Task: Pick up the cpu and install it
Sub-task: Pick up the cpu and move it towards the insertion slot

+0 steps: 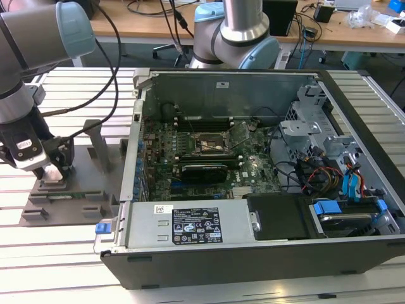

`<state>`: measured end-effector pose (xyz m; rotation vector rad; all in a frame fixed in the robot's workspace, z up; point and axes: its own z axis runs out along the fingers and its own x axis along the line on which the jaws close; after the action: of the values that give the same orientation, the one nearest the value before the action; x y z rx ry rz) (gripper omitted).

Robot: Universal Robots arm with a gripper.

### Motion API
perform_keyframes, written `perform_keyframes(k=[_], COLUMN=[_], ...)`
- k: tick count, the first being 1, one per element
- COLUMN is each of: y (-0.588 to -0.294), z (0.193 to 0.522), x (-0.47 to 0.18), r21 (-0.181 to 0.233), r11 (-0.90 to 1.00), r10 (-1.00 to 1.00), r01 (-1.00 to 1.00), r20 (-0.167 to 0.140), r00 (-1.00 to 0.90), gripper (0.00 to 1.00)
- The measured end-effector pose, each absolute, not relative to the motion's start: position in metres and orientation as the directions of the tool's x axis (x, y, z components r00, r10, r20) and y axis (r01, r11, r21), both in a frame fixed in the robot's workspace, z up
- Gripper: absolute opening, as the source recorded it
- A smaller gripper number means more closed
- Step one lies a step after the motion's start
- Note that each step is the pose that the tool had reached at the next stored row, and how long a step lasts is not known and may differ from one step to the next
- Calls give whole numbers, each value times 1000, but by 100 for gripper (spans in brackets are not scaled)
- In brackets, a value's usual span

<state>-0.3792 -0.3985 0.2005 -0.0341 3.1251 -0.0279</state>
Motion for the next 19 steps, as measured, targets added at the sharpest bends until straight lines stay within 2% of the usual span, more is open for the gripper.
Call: perform_keyframes(k=[19], y=[-398], z=[231], x=[-379], r21=[-18], r11=[1000], r10=[-22], r01=[-22], r20=[-16], r00=[-1000], gripper=[55])
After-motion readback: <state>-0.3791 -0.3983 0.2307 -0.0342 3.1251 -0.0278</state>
